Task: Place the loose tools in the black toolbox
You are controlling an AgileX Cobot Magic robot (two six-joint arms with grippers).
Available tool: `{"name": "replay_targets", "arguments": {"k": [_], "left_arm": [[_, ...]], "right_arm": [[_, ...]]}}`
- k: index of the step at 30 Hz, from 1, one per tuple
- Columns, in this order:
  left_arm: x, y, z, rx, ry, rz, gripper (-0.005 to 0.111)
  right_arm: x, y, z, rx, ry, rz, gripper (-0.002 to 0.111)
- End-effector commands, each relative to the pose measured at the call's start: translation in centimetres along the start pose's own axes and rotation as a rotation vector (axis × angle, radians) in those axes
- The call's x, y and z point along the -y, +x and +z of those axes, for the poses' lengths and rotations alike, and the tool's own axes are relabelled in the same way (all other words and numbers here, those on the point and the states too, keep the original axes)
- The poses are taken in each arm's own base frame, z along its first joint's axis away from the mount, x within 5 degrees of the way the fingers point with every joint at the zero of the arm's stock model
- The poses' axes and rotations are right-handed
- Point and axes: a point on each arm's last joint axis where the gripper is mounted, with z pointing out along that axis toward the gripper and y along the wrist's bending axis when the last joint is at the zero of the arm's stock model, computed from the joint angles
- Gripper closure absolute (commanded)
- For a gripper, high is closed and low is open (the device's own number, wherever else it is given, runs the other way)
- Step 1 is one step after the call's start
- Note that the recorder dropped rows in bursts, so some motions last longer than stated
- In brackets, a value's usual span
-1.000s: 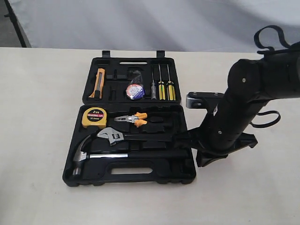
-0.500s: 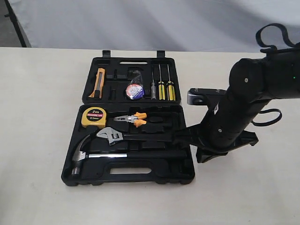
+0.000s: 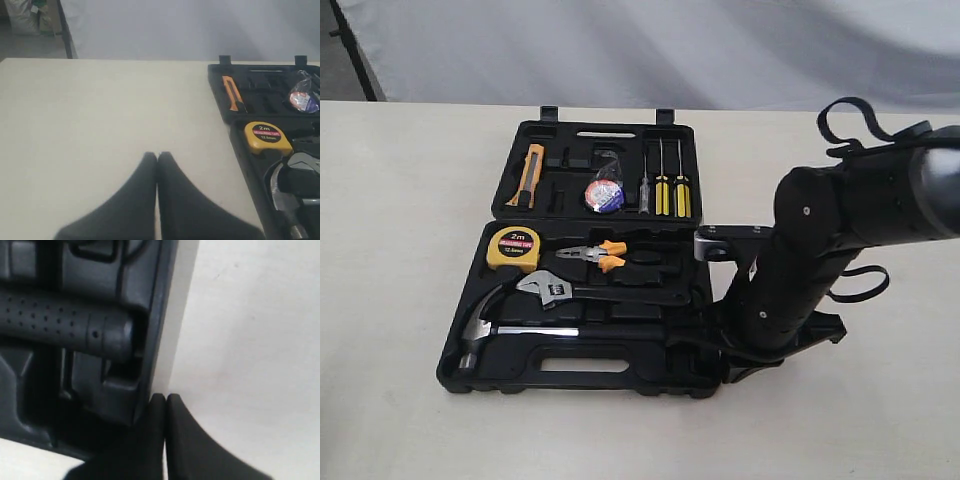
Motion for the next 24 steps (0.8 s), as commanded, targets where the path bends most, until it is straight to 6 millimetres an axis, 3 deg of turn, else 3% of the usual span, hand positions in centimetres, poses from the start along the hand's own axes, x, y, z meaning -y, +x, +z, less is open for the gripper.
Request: {"name": "replay_targets", "arguments": {"k": [1,7,13,19,24], "left_arm": [[0.0,0.2,-0.1,0.007,0.014,-0.022,0.105],[0.0,0.2,-0.1,0.007,0.014,-0.022,0.105],[0.0,0.2,-0.1,0.007,0.014,-0.022,0.105],[0.0,0.2,-0.1,0.007,0.014,-0.022,0.105],[0.0,0.2,-0.1,0.007,0.014,-0.022,0.105]], "right_arm": [[1.2,-0.4,-2.0,0.039,-0.005,0.019,0.109],[5.4,0.7,-6.8,0.112,0.056,0.053,0.109],[9.9,5.1,-10.6,0.251,0.148,0.111,0.109],[10.1,9.8,-14.5,0.520,0.183,0.059,0.109],[9.6,13.6,-17.5,0.874,0.145,0.023,0.109]]}}
